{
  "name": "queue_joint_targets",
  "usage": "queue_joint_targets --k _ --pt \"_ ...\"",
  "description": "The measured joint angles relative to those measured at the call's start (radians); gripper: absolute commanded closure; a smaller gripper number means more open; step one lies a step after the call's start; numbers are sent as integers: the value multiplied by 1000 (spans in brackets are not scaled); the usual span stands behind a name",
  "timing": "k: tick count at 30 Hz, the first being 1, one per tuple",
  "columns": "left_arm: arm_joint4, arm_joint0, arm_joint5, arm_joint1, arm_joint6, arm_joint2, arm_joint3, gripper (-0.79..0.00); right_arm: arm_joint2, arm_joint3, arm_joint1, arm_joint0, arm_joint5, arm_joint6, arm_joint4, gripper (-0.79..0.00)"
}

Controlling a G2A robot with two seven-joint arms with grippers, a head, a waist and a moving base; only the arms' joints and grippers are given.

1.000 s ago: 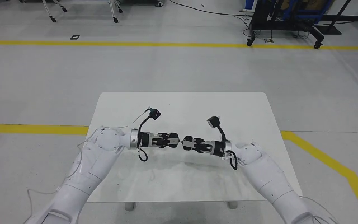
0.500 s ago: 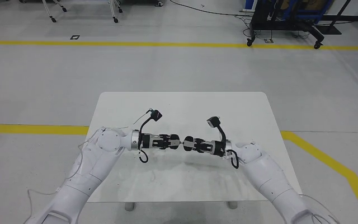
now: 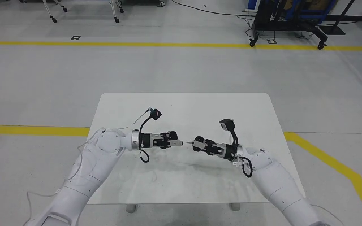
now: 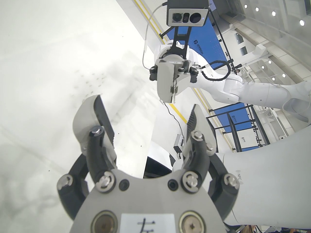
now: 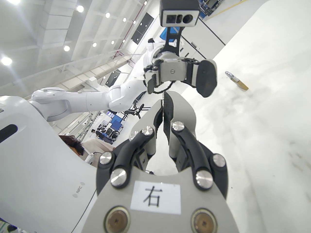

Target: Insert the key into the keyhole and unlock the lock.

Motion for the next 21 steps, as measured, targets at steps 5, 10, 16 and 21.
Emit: queue_joint_targets --k 5,10,16,21 --pt "0 0 0 0 0 0 0 -785 2 -2 2 -2 -1 -1 1 0" --pt "3 6 4 9 36 -34 -25 -785 2 -2 2 -2 0 -1 1 0" --pt "290 30 -100 67 97 -209 -78 -785 2 -2 2 -2 -1 -1 1 0" --pt "562 86 -100 96 226 -316 -150 -785 2 -2 2 -2 -1 -1 1 0"
